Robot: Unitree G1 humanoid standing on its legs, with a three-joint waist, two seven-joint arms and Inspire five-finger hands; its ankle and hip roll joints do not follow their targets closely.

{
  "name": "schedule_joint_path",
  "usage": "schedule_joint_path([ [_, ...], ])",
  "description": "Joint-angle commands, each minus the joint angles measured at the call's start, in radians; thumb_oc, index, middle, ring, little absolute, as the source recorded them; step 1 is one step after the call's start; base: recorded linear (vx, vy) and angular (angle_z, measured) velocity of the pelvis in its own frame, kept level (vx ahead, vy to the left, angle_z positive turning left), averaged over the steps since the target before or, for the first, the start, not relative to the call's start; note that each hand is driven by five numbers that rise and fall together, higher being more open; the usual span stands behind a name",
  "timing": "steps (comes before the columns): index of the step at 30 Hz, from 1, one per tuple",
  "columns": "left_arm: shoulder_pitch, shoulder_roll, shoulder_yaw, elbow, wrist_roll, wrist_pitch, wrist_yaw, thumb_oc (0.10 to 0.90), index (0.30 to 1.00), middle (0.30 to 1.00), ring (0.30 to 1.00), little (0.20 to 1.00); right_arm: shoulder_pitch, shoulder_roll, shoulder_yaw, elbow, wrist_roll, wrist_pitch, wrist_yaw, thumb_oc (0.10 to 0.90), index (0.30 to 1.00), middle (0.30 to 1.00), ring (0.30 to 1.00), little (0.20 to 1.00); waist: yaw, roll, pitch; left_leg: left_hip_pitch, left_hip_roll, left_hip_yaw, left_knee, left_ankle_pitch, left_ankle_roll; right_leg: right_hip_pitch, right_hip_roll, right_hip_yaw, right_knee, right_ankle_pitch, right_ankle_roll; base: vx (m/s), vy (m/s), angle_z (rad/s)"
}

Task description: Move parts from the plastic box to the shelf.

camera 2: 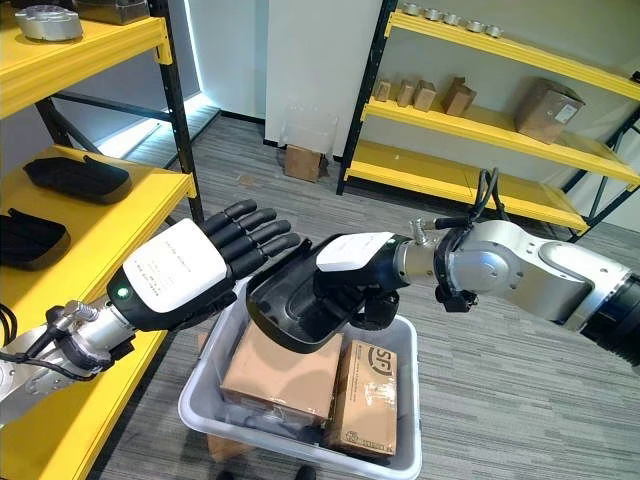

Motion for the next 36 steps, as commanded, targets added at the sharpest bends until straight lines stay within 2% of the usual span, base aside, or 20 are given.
schedule_joint_path([
  [1,0.014,0.008,0.118,-0.018,-0.036,0.001,0.046,0.900,1.000,1.000,1.000,1.000,-0.050,-0.080,-0.113,0.009,0.065,0.002,-0.088,0.400,0.300,0.300,0.300,0.300,0.004,-0.018,-0.051,0.039,-0.011,0.028,-0.006,-0.081,-0.019,0.076,-0.025,0.015,0.005,-0.078,0.127,0.00,0.000,0.00],
  [5,0.032,0.008,0.139,-0.022,-0.046,-0.002,0.042,0.900,1.000,1.000,1.000,1.000,-0.037,-0.086,-0.129,0.011,0.066,0.005,-0.087,0.400,0.300,0.300,0.300,0.300,0.005,-0.023,-0.047,0.036,-0.011,0.027,-0.005,-0.079,-0.019,0.073,-0.025,0.014,0.006,-0.077,0.127,0.00,0.000,0.00],
  [13,0.046,-0.047,0.127,-0.029,-0.051,-0.001,0.052,0.900,1.000,1.000,1.000,1.000,0.019,-0.052,-0.192,0.056,0.063,-0.002,-0.108,0.400,0.300,0.300,0.300,0.300,0.003,-0.029,-0.050,0.041,-0.012,0.028,-0.005,-0.084,-0.016,0.079,-0.024,0.016,0.005,-0.079,0.125,0.00,0.000,0.00],
  [18,0.010,-0.087,0.081,-0.038,-0.071,-0.005,0.043,0.900,1.000,1.000,1.000,1.000,0.045,0.009,-0.222,0.109,0.050,0.009,-0.114,0.400,0.300,0.300,0.300,0.300,-0.001,-0.032,-0.049,0.047,-0.011,0.030,-0.003,-0.088,-0.013,0.080,-0.022,0.022,0.009,-0.083,0.123,0.00,0.000,0.00],
  [25,-0.038,-0.104,0.018,-0.032,-0.070,-0.006,0.027,0.900,1.000,1.000,1.000,1.000,0.031,0.036,-0.217,0.105,0.049,0.013,-0.109,0.400,0.300,0.300,0.300,0.300,-0.005,-0.029,-0.049,0.054,-0.011,0.034,-0.004,-0.092,-0.011,0.085,-0.020,0.024,0.008,-0.084,0.123,0.00,0.000,0.00],
  [29,-0.049,-0.141,-0.014,-0.020,-0.090,-0.004,0.006,0.900,1.000,1.000,1.000,1.000,0.039,0.065,-0.231,0.126,0.041,0.026,-0.106,0.400,0.300,0.300,0.300,0.300,-0.005,-0.028,-0.043,0.054,-0.009,0.032,-0.004,-0.092,-0.010,0.082,-0.021,0.027,0.008,-0.084,0.122,0.00,0.000,0.00],
  [36,-0.077,-0.164,-0.040,-0.017,-0.084,-0.002,0.003,0.900,1.000,1.000,1.000,1.000,0.019,0.095,-0.227,0.133,0.041,0.026,-0.108,0.400,0.300,0.300,0.300,0.300,-0.008,-0.026,-0.041,0.056,-0.008,0.036,-0.004,-0.095,-0.009,0.082,-0.020,0.032,0.007,-0.084,0.121,0.00,0.001,-0.02],
])
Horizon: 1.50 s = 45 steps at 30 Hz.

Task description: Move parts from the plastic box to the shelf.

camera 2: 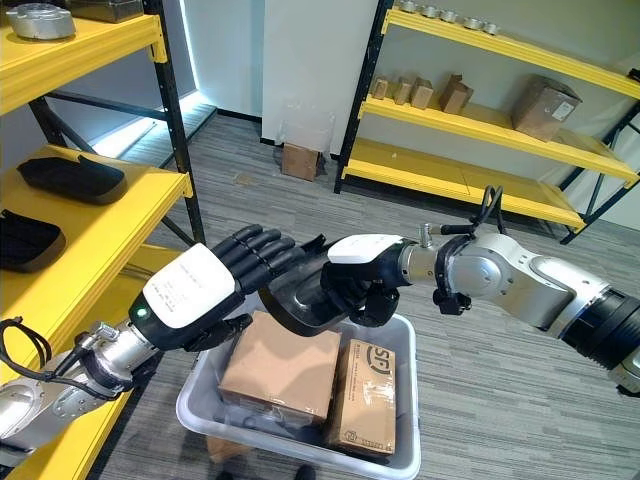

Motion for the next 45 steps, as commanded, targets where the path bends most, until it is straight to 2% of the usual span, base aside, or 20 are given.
schedule_joint_path([
  [1,-0.111,-0.009,0.013,-0.027,-0.062,-0.007,0.046,0.900,1.000,1.000,1.000,1.000,-0.099,0.012,-0.117,0.036,0.043,-0.012,-0.079,0.400,0.300,0.300,0.300,0.300,-0.005,-0.023,-0.042,0.051,-0.009,0.020,-0.004,-0.094,-0.018,0.083,-0.021,0.020,0.007,-0.082,0.119,0.00,0.002,-0.06],
  [15,-0.165,-0.038,-0.053,-0.025,-0.072,-0.013,0.024,0.900,1.000,1.000,1.000,1.000,-0.172,0.070,-0.091,0.058,0.025,-0.007,-0.093,0.400,0.300,0.300,0.300,0.300,-0.008,-0.026,-0.040,0.052,-0.009,0.025,-0.004,-0.097,-0.016,0.080,-0.020,0.028,0.006,-0.080,0.118,0.00,0.000,0.00],
  [26,-0.171,-0.047,-0.066,-0.005,-0.078,-0.007,0.017,0.900,1.000,1.000,1.000,1.000,-0.235,0.102,-0.093,0.042,0.046,-0.008,-0.108,0.400,0.300,0.300,0.300,0.300,-0.012,-0.025,-0.042,0.053,-0.008,0.027,-0.004,-0.097,-0.016,0.078,-0.017,0.035,0.006,-0.079,0.116,0.00,0.000,0.00],
  [45,-0.128,-0.001,-0.013,0.049,-0.055,0.002,0.019,0.900,1.000,1.000,1.000,1.000,-0.280,0.086,-0.104,0.027,0.077,-0.012,-0.120,0.400,0.300,0.300,0.300,0.300,-0.016,-0.022,-0.049,0.058,-0.005,0.033,-0.005,-0.098,-0.017,0.079,-0.015,0.043,0.004,-0.077,0.115,0.00,0.000,0.00],
])
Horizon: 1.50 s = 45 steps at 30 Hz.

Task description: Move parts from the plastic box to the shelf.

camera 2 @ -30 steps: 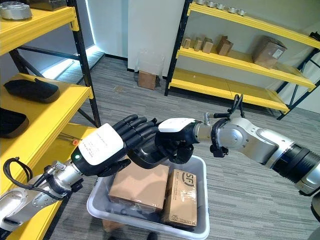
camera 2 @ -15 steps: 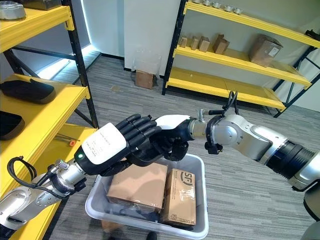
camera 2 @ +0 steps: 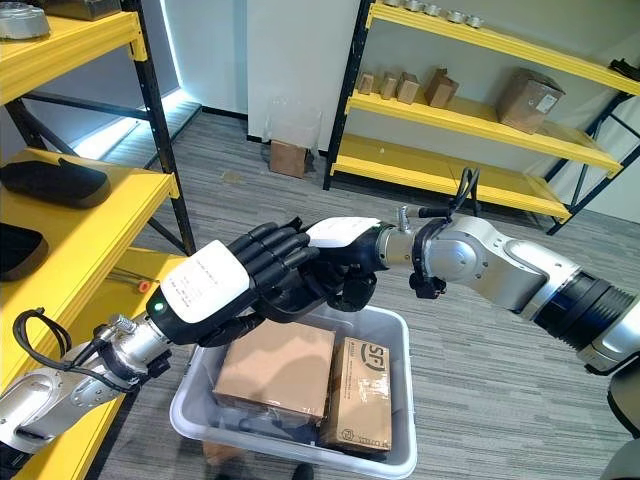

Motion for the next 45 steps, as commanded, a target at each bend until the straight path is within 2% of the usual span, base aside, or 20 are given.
schedule_joint_path([
  [1,-0.033,0.038,0.055,0.015,-0.052,0.002,0.035,0.900,1.000,1.000,1.000,1.000,-0.198,-0.016,-0.105,0.001,0.082,-0.023,-0.113,0.400,0.300,0.300,0.300,0.300,0.004,-0.019,-0.051,0.049,-0.006,0.020,-0.004,-0.092,-0.017,0.079,-0.018,0.022,0.005,-0.077,0.115,0.00,0.002,-0.05],
  [7,-0.031,0.053,0.053,0.032,-0.032,0.002,0.036,0.900,1.000,1.000,1.000,1.000,-0.207,-0.017,-0.106,-0.013,0.094,-0.026,-0.110,0.400,0.300,0.300,0.300,0.300,0.002,-0.016,-0.055,0.049,-0.007,0.019,-0.004,-0.092,-0.017,0.079,-0.018,0.022,0.005,-0.077,0.115,0.00,0.002,-0.04],
  [25,-0.155,0.061,-0.074,0.100,0.018,0.002,0.021,0.900,1.000,1.000,1.000,1.000,-0.298,0.042,-0.086,0.002,0.112,-0.026,-0.125,0.400,0.300,0.300,0.300,0.300,-0.015,-0.015,-0.065,0.056,-0.007,0.024,-0.005,-0.095,-0.015,0.080,-0.016,0.033,0.006,-0.074,0.116,0.00,0.000,0.00],
  [26,-0.169,0.058,-0.085,0.099,0.018,0.002,0.019,0.849,0.929,0.929,0.929,0.929,-0.305,0.049,-0.086,-0.001,0.114,-0.027,-0.126,0.400,0.300,0.300,0.300,0.300,-0.017,-0.015,-0.067,0.057,-0.007,0.025,-0.005,-0.095,-0.015,0.080,-0.016,0.033,0.006,-0.074,0.116,0.00,0.000,0.00],
  [27,-0.177,0.053,-0.093,0.103,0.016,0.002,0.018,0.725,0.756,0.756,0.756,0.756,-0.306,0.053,-0.086,0.000,0.115,-0.027,-0.126,0.400,0.300,0.300,0.300,0.300,-0.017,-0.014,-0.067,0.057,-0.007,0.025,-0.005,-0.095,-0.015,0.080,-0.016,0.034,0.006,-0.074,0.115,0.00,0.000,0.00],
  [28,-0.185,0.051,-0.102,0.106,0.019,0.003,0.016,0.496,0.435,0.435,0.435,0.435,-0.310,0.058,-0.083,-0.002,0.115,-0.027,-0.125,0.400,0.300,0.300,0.300,0.300,-0.017,-0.015,-0.067,0.057,-0.007,0.026,-0.005,-0.096,-0.015,0.081,-0.016,0.034,0.006,-0.074,0.115,0.00,0.000,0.00],
  [29,-0.199,0.052,-0.112,0.104,0.025,0.004,0.015,0.400,0.300,0.300,0.300,0.300,-0.320,0.063,-0.077,-0.006,0.114,-0.027,-0.124,0.400,0.300,0.300,0.300,0.300,-0.017,-0.014,-0.067,0.058,-0.007,0.026,-0.005,-0.096,-0.015,0.081,-0.016,0.035,0.006,-0.075,0.116,0.00,0.000,0.00],
  [36,-0.257,0.030,-0.146,0.118,0.018,0.011,0.013,0.400,0.300,0.300,0.300,0.300,-0.361,0.108,-0.084,-0.014,0.118,-0.029,-0.137,0.400,0.300,0.300,0.300,0.300,-0.021,-0.014,-0.069,0.060,-0.007,0.028,-0.005,-0.096,-0.015,0.080,-0.015,0.040,0.005,-0.074,0.114,0.00,-0.001,-0.01],
  [45,-0.280,0.008,-0.137,0.125,0.015,0.019,0.035,0.400,0.300,0.300,0.300,0.300,-0.381,0.138,-0.103,-0.051,0.149,-0.039,-0.145,0.400,0.300,0.300,0.300,0.300,-0.024,-0.019,-0.074,0.060,-0.004,0.031,-0.007,-0.095,-0.016,0.080,-0.013,0.042,0.004,-0.073,0.112,0.00,-0.001,0.00],
])
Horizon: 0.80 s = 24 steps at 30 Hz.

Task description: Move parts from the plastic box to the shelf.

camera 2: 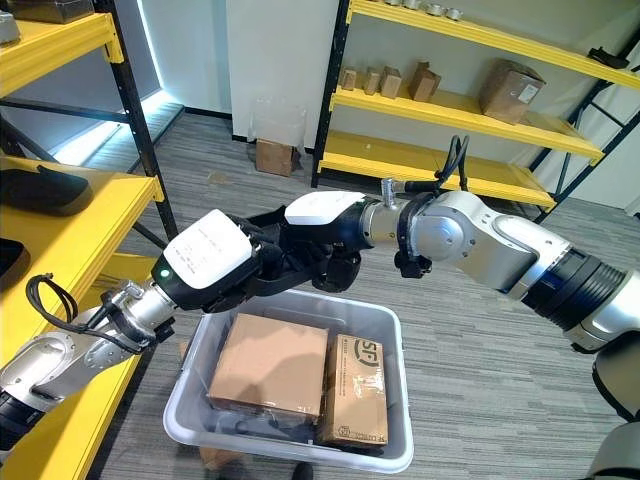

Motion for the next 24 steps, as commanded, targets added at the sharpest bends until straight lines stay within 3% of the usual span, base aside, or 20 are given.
schedule_joint_path([
  [1,-0.048,-0.002,-0.031,-0.020,0.004,-0.019,0.015,0.400,0.300,0.300,0.300,0.300,-0.259,0.081,-0.113,-0.059,0.149,-0.077,-0.144,0.400,0.300,0.300,0.300,0.300,0.004,-0.028,-0.074,0.053,-0.005,0.012,-0.007,-0.091,-0.017,0.080,-0.018,0.026,0.004,-0.080,0.122,0.00,0.000,0.00],
  [16,-0.025,-0.009,-0.014,-0.028,-0.001,-0.017,0.029,0.400,0.300,0.300,0.300,0.300,-0.245,0.070,-0.172,-0.076,0.154,-0.102,-0.203,0.410,0.314,0.314,0.314,0.314,0.002,-0.022,-0.077,0.054,-0.006,0.012,-0.007,-0.093,-0.017,0.078,-0.016,0.027,0.004,-0.082,0.121,0.00,0.000,0.00],
  [17,-0.024,-0.007,-0.014,-0.028,-0.001,-0.017,0.029,0.400,0.300,0.300,0.300,0.300,-0.241,0.071,-0.174,-0.077,0.152,-0.102,-0.205,0.494,0.432,0.432,0.432,0.432,0.001,-0.023,-0.078,0.054,-0.006,0.012,-0.007,-0.094,-0.017,0.078,-0.016,0.027,0.004,-0.082,0.121,0.00,0.000,0.00],
  [18,-0.014,-0.014,-0.006,-0.024,-0.005,-0.016,0.031,0.400,0.300,0.300,0.300,0.300,-0.223,0.065,-0.195,-0.066,0.149,-0.103,-0.220,0.622,0.610,0.610,0.610,0.610,0.001,-0.018,-0.076,0.054,-0.006,0.013,-0.007,-0.094,-0.017,0.078,-0.016,0.027,0.004,-0.082,0.121,0.00,0.000,0.00],
  [19,0.008,-0.012,0.020,-0.018,-0.005,-0.013,0.036,0.400,0.300,0.300,0.300,0.300,-0.171,0.045,-0.243,-0.069,0.133,-0.108,-0.247,0.900,1.000,1.000,1.000,1.000,-0.002,-0.013,-0.075,0.053,-0.007,0.012,-0.007,-0.094,-0.015,0.078,-0.016,0.029,0.004,-0.082,0.121,0.00,0.000,0.00],
  [24,0.058,0.013,0.064,-0.018,-0.013,-0.014,0.040,0.400,0.300,0.300,0.300,0.300,-0.059,0.006,-0.332,-0.107,0.138,-0.116,-0.267,0.900,1.000,1.000,1.000,1.000,-0.003,-0.009,-0.076,0.053,-0.008,0.012,-0.007,-0.095,-0.014,0.079,-0.017,0.028,0.004,-0.083,0.123,0.00,0.000,0.00],
])
